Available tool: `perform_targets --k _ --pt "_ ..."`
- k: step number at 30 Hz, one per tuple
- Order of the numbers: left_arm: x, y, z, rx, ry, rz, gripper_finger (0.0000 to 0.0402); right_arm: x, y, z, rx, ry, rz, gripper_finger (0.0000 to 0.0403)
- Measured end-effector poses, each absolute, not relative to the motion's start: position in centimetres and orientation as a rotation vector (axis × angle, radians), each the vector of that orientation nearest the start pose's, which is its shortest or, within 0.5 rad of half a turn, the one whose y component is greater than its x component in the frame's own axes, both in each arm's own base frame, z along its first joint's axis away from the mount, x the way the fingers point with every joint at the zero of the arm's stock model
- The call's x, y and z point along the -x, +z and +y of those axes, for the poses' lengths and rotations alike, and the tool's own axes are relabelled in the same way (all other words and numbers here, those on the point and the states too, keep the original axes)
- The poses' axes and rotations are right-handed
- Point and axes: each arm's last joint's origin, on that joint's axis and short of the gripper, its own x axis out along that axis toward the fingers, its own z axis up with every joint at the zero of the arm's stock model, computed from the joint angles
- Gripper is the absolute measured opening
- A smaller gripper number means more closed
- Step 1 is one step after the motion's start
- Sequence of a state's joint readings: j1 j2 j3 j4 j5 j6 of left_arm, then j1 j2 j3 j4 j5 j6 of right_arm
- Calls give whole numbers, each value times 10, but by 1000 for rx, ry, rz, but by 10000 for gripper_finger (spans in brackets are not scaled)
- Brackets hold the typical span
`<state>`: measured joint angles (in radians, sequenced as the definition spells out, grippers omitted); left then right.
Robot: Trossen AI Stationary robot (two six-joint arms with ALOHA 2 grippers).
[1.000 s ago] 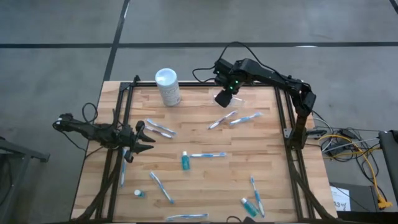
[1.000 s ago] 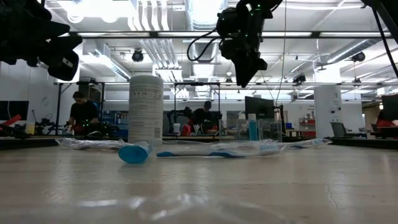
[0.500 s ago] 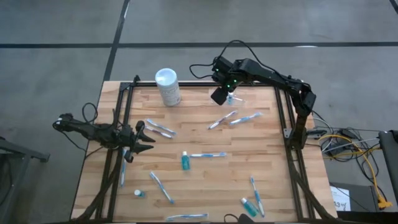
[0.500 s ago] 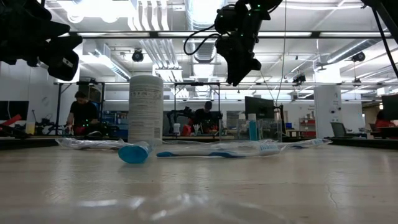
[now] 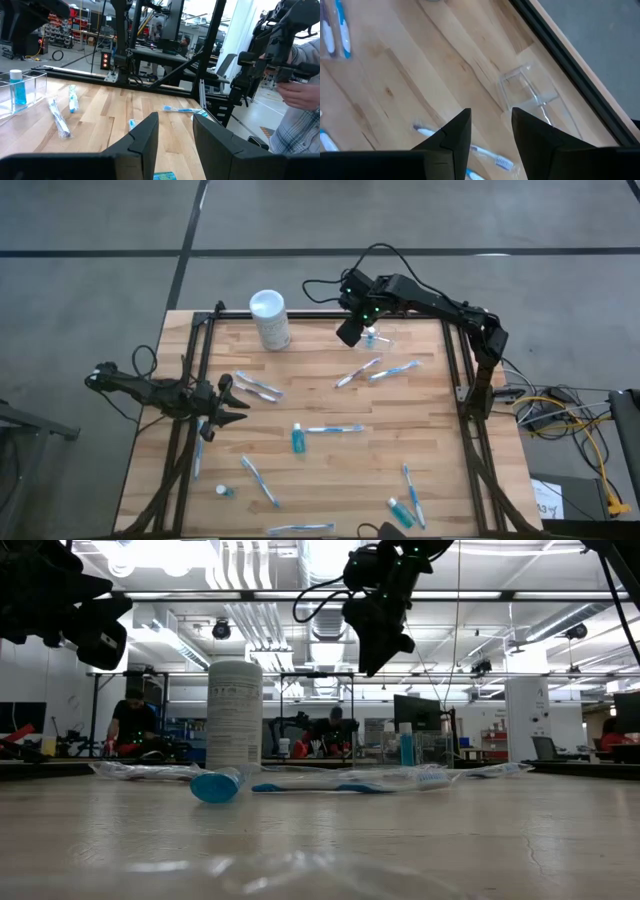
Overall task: Pick & Place toothbrushing station
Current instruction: Put the blue mouthwash into the middle of the transparent organizer
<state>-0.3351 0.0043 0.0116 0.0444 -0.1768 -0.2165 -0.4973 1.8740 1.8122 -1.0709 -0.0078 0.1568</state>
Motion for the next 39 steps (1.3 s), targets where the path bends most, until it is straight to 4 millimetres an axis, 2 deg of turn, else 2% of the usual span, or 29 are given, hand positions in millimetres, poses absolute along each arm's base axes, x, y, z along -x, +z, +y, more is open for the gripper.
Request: perform_targets --k 9,15,22,29,39 --pt "-93 171 -27 229 -163 -33 126 -342 313 -184 -418 -513 1066 135" --pt "-93 171 -27 229 -163 -33 126 -343 313 -183 -384 -432 1072 134" --pt "-93 171 -27 229 -163 -33 126 -346 313 -178 -425 -375 1059 134" --pt "-93 171 -27 229 -163 -33 126 -354 314 -161 -417 -303 1065 134" --pt "-93 171 -27 229 -163 -33 126 -367 315 -125 -366 -218 1079 128"
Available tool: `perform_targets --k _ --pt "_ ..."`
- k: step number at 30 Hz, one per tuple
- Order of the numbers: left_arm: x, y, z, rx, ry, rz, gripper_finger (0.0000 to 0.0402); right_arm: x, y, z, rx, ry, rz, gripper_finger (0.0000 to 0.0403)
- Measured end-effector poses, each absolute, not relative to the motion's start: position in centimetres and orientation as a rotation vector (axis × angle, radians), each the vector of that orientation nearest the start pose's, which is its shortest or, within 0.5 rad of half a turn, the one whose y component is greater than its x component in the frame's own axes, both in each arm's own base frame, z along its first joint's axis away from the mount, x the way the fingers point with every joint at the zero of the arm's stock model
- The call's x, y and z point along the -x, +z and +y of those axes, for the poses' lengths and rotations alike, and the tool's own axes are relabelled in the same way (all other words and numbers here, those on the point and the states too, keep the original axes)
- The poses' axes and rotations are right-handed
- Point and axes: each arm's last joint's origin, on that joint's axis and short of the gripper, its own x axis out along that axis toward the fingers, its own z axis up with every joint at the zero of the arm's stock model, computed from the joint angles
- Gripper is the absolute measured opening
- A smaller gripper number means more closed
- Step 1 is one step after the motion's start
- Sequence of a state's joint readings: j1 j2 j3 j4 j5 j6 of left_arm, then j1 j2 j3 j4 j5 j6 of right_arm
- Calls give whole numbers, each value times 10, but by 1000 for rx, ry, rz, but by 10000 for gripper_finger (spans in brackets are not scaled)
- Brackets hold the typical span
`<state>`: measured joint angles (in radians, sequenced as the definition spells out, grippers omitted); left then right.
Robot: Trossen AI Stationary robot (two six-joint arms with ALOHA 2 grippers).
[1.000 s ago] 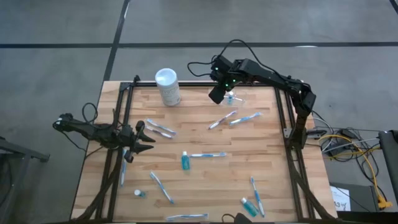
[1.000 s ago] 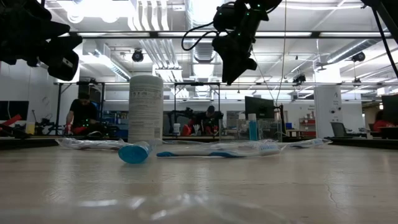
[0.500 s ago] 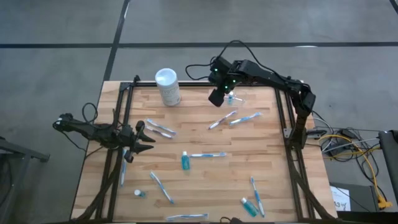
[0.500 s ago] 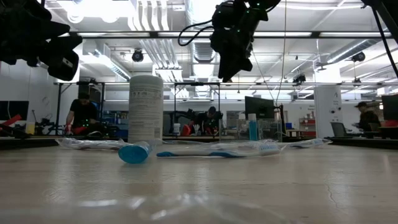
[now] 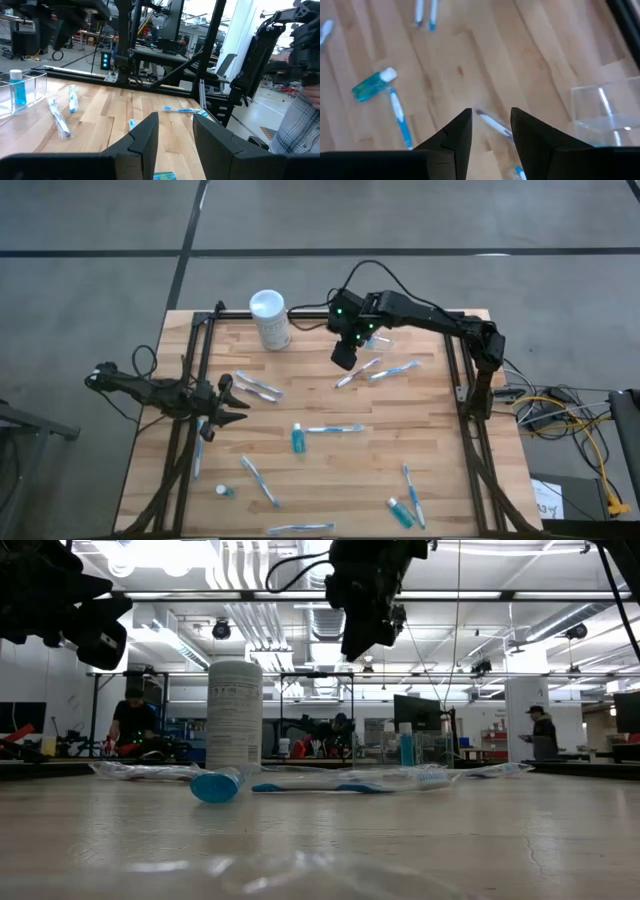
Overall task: Pick & Place toothbrushing station
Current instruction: Put the blue mouthwash into the middle of the transparent organizer
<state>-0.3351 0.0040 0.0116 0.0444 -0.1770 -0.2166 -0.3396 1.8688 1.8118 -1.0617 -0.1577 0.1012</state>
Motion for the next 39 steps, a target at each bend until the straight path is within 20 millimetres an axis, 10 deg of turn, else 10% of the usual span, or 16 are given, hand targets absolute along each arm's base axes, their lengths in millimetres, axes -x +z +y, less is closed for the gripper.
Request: perform_targets --k 39 --pt "-93 171 -27 229 -163 -33 126 -332 348 -5 -362 -417 850 63"
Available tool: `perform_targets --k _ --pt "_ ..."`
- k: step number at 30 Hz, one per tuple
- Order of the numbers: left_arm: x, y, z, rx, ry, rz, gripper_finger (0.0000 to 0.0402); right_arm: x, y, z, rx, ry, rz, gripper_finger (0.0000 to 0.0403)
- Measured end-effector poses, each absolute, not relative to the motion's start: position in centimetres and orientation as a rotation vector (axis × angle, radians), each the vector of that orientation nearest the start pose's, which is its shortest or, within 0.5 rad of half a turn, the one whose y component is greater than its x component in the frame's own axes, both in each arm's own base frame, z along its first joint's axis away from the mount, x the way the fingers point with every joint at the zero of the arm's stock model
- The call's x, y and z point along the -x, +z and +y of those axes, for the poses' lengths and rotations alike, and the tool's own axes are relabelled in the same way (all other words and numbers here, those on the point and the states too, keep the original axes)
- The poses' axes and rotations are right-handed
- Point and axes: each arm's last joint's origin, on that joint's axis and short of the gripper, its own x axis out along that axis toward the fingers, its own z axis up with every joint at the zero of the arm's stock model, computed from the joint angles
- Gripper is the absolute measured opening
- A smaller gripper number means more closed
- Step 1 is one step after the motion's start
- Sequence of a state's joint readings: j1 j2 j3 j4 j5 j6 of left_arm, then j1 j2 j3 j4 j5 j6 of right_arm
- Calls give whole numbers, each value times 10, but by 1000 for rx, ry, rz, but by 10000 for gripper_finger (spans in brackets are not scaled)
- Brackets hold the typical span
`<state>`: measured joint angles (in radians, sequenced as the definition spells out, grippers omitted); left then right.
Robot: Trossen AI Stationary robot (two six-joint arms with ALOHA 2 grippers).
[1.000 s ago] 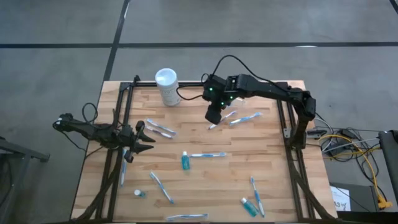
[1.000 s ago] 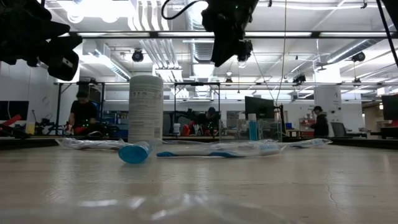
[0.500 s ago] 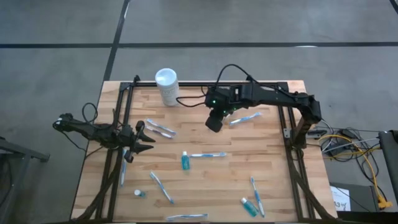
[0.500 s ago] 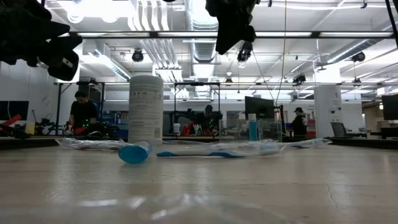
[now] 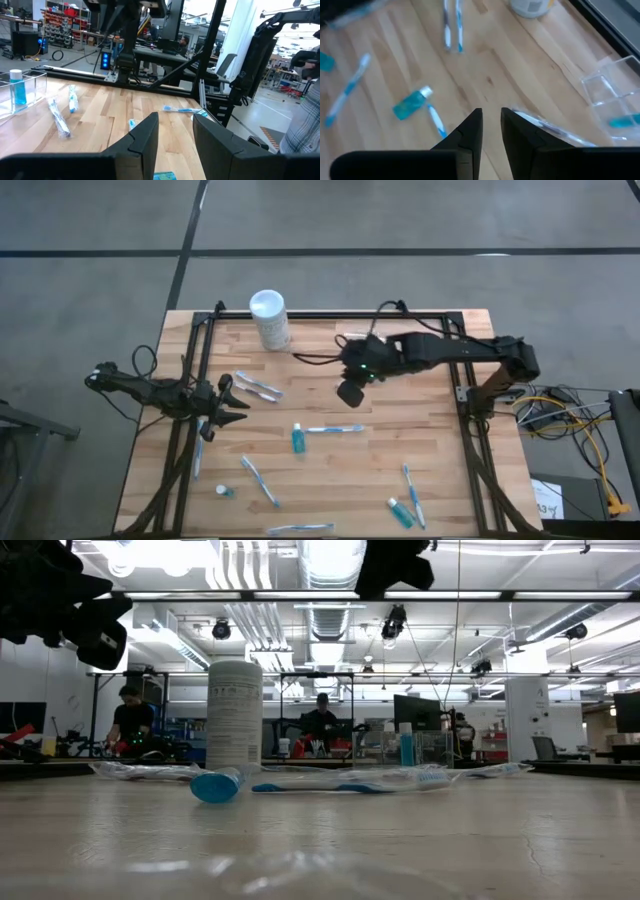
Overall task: Pick & Place toothbrushing station
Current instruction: Put the blue mouthwash into the middle of the transparent organizer
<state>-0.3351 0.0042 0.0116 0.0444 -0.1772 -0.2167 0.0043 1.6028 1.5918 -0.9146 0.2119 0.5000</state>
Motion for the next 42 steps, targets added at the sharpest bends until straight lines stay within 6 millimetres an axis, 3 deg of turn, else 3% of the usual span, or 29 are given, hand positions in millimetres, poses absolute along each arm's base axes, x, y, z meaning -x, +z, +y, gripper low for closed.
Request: perform_targets --k 9,16,23,33,42 --pt "-93 171 -27 229 -163 -33 126 -293 339 6 -413 -339 669 56" --pt "-93 171 -27 229 -163 -32 126 -257 332 22 -535 -327 704 58" --pt "-93 171 -27 229 -163 -32 126 -226 312 52 -556 -311 894 59" --pt "-93 171 -27 229 -163 -32 126 -210 303 96 -667 -230 979 59" --pt "-93 171 -27 229 -163 -32 126 -215 282 125 -831 -271 1031 59"
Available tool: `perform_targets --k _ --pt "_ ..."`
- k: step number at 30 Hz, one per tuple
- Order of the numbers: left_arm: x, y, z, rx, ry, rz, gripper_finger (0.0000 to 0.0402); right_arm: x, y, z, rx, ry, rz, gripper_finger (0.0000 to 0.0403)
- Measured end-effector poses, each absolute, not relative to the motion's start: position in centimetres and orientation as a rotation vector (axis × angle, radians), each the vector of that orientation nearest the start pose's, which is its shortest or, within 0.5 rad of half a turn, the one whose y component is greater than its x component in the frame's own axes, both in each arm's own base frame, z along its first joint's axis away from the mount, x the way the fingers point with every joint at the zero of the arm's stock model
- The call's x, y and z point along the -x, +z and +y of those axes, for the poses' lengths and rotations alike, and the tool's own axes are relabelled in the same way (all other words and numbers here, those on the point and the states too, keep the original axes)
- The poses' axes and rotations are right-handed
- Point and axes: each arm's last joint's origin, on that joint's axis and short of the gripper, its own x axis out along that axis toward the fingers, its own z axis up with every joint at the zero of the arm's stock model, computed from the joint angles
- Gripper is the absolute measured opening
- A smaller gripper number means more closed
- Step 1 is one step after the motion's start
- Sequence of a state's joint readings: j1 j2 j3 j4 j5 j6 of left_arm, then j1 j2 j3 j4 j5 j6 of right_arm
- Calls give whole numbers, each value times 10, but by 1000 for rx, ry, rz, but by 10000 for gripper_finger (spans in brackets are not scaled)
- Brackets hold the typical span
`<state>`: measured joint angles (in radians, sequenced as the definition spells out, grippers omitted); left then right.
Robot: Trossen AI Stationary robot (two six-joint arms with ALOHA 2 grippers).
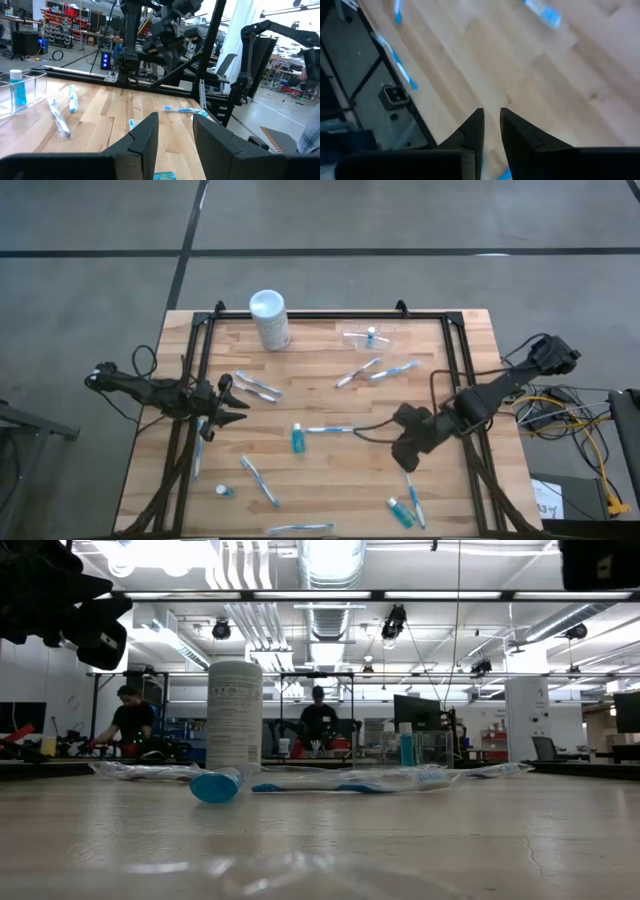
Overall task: Pick & Place toothbrushing station
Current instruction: Put the blue mouthwash into the middle of the transparent organizer
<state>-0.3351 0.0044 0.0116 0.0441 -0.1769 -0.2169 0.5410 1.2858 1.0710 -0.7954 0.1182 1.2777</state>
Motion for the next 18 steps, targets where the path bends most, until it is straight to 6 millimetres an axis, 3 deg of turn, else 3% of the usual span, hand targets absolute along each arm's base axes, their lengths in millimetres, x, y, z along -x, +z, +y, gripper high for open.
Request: perform_targets --k 9,18 --pt "-93 171 -27 229 -163 -32 126 -236 249 162 -829 -285 1239 59" --pt "-93 171 -27 229 -163 -33 126 -240 238 183 -676 -344 1358 59"
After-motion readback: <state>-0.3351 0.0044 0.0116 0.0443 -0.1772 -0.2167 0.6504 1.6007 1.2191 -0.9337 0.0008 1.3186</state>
